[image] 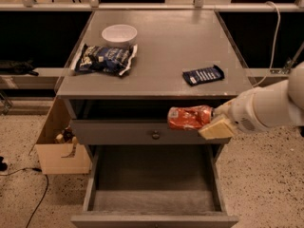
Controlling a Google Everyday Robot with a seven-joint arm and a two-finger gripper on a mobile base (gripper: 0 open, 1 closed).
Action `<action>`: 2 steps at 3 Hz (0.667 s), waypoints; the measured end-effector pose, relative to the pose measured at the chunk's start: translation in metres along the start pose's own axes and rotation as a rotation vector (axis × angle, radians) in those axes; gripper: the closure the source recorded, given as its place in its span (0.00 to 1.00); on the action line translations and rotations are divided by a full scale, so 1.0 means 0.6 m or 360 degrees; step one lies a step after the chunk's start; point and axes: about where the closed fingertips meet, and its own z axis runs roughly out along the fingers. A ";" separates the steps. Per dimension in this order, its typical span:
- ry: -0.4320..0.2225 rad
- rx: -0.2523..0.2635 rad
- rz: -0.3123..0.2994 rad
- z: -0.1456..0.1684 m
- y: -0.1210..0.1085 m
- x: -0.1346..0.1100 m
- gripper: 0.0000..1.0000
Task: Place coke can into middle drawer
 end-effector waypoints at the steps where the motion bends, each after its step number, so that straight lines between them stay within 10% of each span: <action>1: 0.0091 -0.0049 0.0074 0.077 -0.015 0.023 1.00; 2: 0.0091 -0.0049 0.0074 0.077 -0.015 0.023 1.00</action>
Offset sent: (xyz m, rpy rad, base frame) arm 0.0197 0.0027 -0.0390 -0.0092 0.0654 -0.0236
